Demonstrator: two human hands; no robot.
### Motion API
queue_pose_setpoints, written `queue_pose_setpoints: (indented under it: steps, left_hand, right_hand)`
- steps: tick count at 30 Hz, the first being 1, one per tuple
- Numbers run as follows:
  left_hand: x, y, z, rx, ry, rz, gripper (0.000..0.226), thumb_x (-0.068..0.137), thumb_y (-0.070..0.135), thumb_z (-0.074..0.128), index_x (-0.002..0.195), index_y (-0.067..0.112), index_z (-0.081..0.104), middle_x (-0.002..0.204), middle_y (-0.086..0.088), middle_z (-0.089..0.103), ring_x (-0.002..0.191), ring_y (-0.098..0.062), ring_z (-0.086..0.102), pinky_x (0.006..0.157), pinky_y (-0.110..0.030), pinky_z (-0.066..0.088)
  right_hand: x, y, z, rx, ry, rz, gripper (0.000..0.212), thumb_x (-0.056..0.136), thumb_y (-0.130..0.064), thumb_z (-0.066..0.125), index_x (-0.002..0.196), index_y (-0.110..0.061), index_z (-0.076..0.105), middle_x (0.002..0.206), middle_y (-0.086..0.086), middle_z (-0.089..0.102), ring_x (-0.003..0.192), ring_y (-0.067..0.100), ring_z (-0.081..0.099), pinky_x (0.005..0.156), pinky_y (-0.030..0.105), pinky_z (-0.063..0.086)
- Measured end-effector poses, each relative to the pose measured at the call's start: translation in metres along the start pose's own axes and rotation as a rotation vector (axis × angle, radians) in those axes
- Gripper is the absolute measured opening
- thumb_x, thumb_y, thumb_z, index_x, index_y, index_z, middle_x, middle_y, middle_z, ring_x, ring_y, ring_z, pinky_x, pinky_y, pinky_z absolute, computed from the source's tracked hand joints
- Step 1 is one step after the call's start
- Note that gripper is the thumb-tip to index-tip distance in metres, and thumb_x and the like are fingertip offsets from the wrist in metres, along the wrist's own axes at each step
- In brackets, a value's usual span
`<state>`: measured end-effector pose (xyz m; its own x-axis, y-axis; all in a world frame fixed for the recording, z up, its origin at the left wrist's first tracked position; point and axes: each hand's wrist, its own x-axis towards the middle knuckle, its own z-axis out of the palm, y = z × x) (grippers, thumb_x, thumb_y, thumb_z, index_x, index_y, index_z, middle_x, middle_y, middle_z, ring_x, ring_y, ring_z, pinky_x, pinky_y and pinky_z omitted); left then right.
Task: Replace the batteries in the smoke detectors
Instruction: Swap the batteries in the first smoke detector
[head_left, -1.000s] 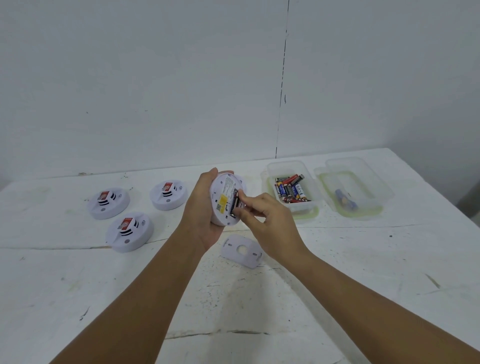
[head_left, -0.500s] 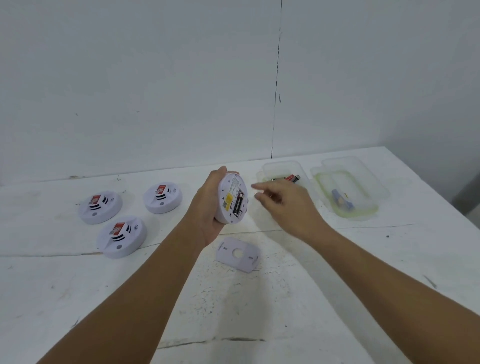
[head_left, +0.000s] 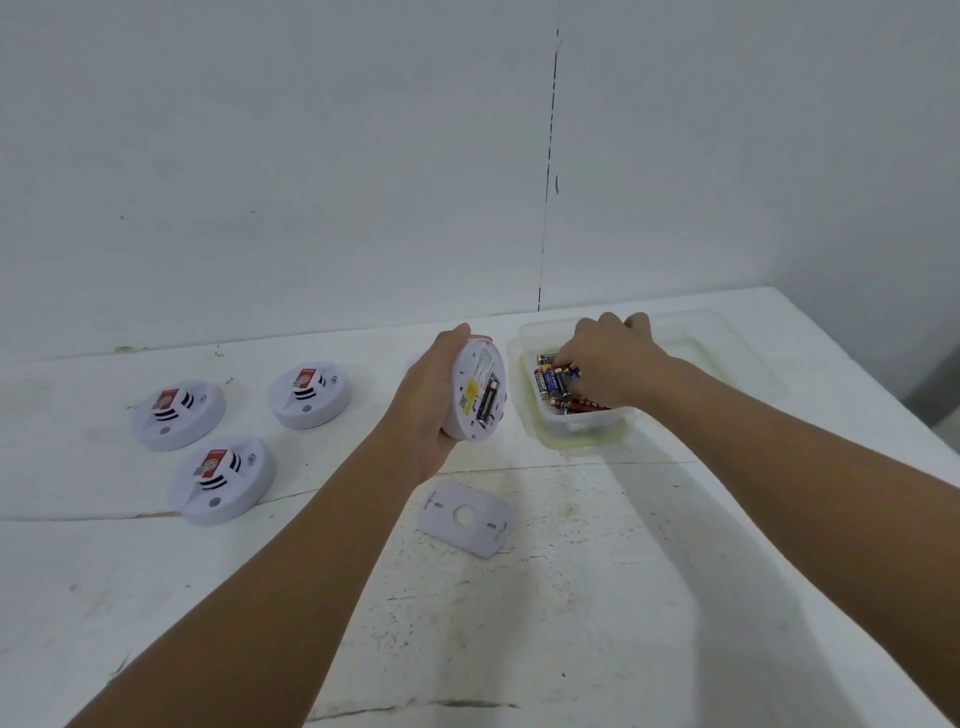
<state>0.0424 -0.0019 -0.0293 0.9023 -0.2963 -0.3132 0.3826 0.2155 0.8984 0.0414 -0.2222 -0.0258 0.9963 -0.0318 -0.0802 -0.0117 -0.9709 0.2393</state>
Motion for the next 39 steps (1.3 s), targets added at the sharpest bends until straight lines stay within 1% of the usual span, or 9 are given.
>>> queue_pose_setpoints:
  steps: [4,10,14,17,19,22,28,34,39]
  left_hand:
    - [0.003,0.0,-0.001,-0.01,-0.01,-0.001,0.037,0.1,0.05,0.058,0.115,0.019,0.074,0.109,-0.011,0.073,0.103,-0.037,0.068,0.097,-0.052,0.054]
    - [0.004,0.0,0.0,-0.009,-0.015,-0.001,0.035,0.1,0.05,0.059,0.108,0.02,0.076,0.107,-0.012,0.073,0.102,-0.038,0.068,0.096,-0.053,0.055]
    - [0.004,0.0,0.002,-0.009,-0.014,-0.001,0.034,0.1,0.049,0.06,0.101,0.02,0.078,0.102,-0.01,0.074,0.097,-0.037,0.068,0.1,-0.055,0.053]
    - [0.004,0.0,0.003,-0.005,-0.018,0.005,0.034,0.1,0.048,0.06,0.102,0.02,0.078,0.103,-0.012,0.074,0.098,-0.038,0.068,0.1,-0.057,0.053]
    - [0.004,0.001,0.003,0.001,-0.015,0.005,0.034,0.101,0.048,0.059,0.101,0.02,0.078,0.103,-0.012,0.074,0.098,-0.038,0.068,0.1,-0.057,0.053]
    - [0.004,0.0,0.002,0.0,-0.008,-0.002,0.034,0.1,0.05,0.059,0.102,0.02,0.077,0.105,-0.012,0.074,0.1,-0.037,0.068,0.097,-0.054,0.054]
    - [0.003,-0.002,0.001,-0.005,-0.006,-0.005,0.035,0.101,0.049,0.058,0.11,0.019,0.074,0.107,-0.013,0.073,0.101,-0.037,0.067,0.094,-0.051,0.055]
    - [0.002,-0.001,0.0,-0.005,0.015,-0.011,0.038,0.099,0.05,0.061,0.117,0.018,0.073,0.109,-0.013,0.073,0.103,-0.038,0.068,0.093,-0.049,0.056]
    - [0.003,-0.001,-0.002,-0.016,0.007,-0.013,0.038,0.1,0.05,0.06,0.115,0.018,0.073,0.109,-0.014,0.072,0.102,-0.039,0.067,0.095,-0.051,0.055]
  right_hand:
    - [0.009,0.0,0.003,-0.073,-0.041,-0.024,0.031,0.096,-0.029,0.059,0.125,-0.038,0.068,0.115,0.0,0.051,0.113,0.026,0.045,0.091,0.044,0.028]
    - [0.013,0.006,-0.002,-0.048,-0.075,-0.081,0.034,0.097,-0.045,0.063,0.13,-0.045,0.066,0.121,-0.001,0.05,0.12,0.027,0.042,0.099,0.046,0.029]
    - [0.017,0.006,-0.001,-0.066,-0.033,-0.119,0.029,0.093,-0.054,0.067,0.118,-0.04,0.071,0.114,-0.004,0.056,0.114,0.024,0.045,0.095,0.045,0.029]
    - [0.019,0.004,0.003,-0.143,-0.015,-0.176,0.027,0.097,-0.051,0.06,0.109,-0.03,0.072,0.103,-0.005,0.063,0.104,0.022,0.049,0.091,0.042,0.027]
    - [0.02,0.006,0.005,-0.152,-0.012,-0.202,0.028,0.099,-0.05,0.057,0.108,-0.028,0.072,0.098,-0.006,0.064,0.103,0.02,0.05,0.092,0.041,0.027]
    - [0.021,0.011,0.007,-0.063,-0.027,-0.193,0.029,0.097,-0.052,0.06,0.114,-0.032,0.071,0.104,-0.009,0.066,0.11,0.019,0.049,0.098,0.043,0.026]
    - [0.025,0.015,0.007,0.048,-0.059,-0.191,0.031,0.094,-0.051,0.068,0.12,-0.035,0.066,0.116,-0.013,0.066,0.117,0.017,0.049,0.1,0.042,0.022]
    - [0.033,0.013,0.003,0.127,-0.11,-0.146,0.027,0.095,-0.038,0.066,0.118,-0.024,0.066,0.114,-0.005,0.071,0.112,0.021,0.059,0.093,0.042,0.023]
    - [0.031,0.002,0.009,0.073,-0.062,-0.084,0.035,0.094,-0.05,0.069,0.113,-0.02,0.067,0.109,-0.002,0.068,0.108,0.024,0.053,0.089,0.041,0.025]
